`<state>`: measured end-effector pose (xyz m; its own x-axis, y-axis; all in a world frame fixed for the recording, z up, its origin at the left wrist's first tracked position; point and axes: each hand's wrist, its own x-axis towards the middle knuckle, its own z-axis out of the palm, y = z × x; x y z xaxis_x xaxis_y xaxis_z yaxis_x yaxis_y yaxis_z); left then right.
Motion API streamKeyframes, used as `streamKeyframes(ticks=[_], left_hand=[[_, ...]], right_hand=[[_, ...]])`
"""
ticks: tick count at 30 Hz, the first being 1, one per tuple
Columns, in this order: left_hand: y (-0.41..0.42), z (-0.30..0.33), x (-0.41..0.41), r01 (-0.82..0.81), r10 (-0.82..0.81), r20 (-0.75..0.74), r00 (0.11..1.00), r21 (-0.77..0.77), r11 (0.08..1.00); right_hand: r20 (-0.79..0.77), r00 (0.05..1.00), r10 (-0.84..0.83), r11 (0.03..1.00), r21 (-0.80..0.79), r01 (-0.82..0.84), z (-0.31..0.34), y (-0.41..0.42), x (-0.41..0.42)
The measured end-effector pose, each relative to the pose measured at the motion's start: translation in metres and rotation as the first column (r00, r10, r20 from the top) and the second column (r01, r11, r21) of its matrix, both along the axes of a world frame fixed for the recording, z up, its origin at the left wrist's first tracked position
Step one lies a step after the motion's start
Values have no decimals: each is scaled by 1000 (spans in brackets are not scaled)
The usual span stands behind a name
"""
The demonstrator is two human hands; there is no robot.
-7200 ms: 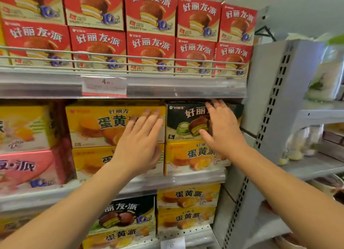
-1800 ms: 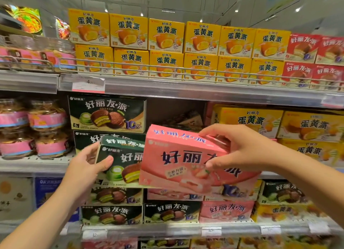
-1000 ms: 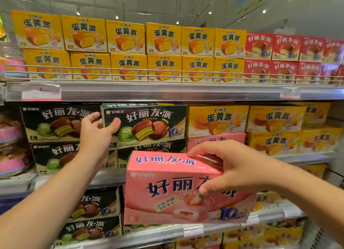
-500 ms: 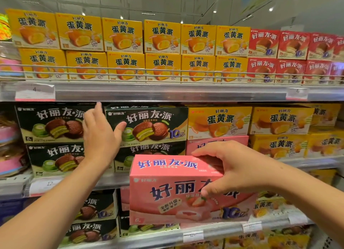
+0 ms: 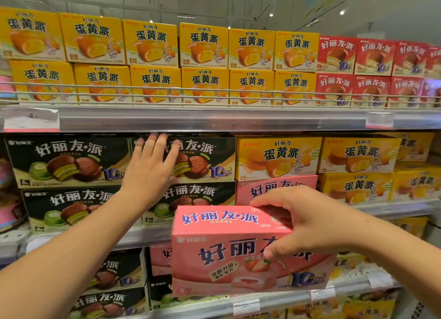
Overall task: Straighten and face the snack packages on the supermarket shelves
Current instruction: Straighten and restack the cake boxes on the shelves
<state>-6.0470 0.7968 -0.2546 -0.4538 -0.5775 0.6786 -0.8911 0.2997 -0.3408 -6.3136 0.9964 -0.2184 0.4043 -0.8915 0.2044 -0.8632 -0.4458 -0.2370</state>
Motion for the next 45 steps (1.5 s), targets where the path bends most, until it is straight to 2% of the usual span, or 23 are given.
streamKeyframes(ticks=[9, 11, 12, 13, 14, 15, 16, 17, 18, 20, 23, 25, 29, 32, 40, 43, 45], left_hand=[[6, 3, -4, 51, -50, -38, 998, 14, 999], [14, -1, -9, 167, -167, -80, 983, -1, 986], [20, -6, -11, 297, -295, -165, 941, -9, 955], [29, -10, -13, 463, -436, -329, 838, 6, 886], [40, -13, -14, 638, -503, -559, 659, 60, 768], [53, -17, -14, 784, -433, -783, 448, 111, 610], [63, -20, -18, 889, -247, -930, 272, 144, 435], [68, -26, -19, 945, -64, -984, 167, 141, 296], [70, -33, -20, 966, 51, -989, 140, 148, 213], [74, -44, -22, 971, 112, -979, 170, 186, 153], [80, -47, -25, 952, -43, -961, 274, 265, 153], [82, -47, -29, 940, -73, -948, 310, 294, 174], [85, -45, -53, 896, -92, -919, 384, 347, 276], [87, -46, -73, 882, -95, -917, 387, 338, 330], [99, -56, -140, 824, -2, -951, 308, 266, 500], [105, -63, -150, 816, 73, -964, 256, 256, 519], [110, -67, -152, 807, 114, -959, 259, 279, 520]], right_hand=[[-2, 999, -50, 999, 3, 50, -6, -5, 1], [12, 998, -54, 998, 16, 54, -7, -6, 2], [25, 998, -58, 998, 27, 57, -6, -6, 1], [38, 997, -66, 997, 37, 64, -6, -6, 0], [48, 996, -79, 996, 43, 77, -6, -5, -2], [50, 994, -96, 995, 45, 93, -5, -5, -5], [50, 992, -116, 993, 43, 114, -3, -4, -8], [49, 989, -138, 990, 39, 136, -2, -4, -11], [50, 986, -157, 987, 34, 156, 0, -4, -14], [43, 982, -183, 983, 25, 182, 3, -6, -19], [46, 978, -202, 979, 14, 202, 5, -8, -26], [53, 977, -204, 979, -6, 205, 1, -10, -35], [51, 979, -197, 980, -14, 198, -6, -19, -58], [29, 988, -149, 989, -6, 149, -10, -32, -82], [-67, 997, 44, 999, 4, -44, -7, -71, -157], [-22, 999, 48, 997, -67, -50, 9, -83, -177], [-108, 993, 37, 985, -163, -55, 21, -94, -183]])
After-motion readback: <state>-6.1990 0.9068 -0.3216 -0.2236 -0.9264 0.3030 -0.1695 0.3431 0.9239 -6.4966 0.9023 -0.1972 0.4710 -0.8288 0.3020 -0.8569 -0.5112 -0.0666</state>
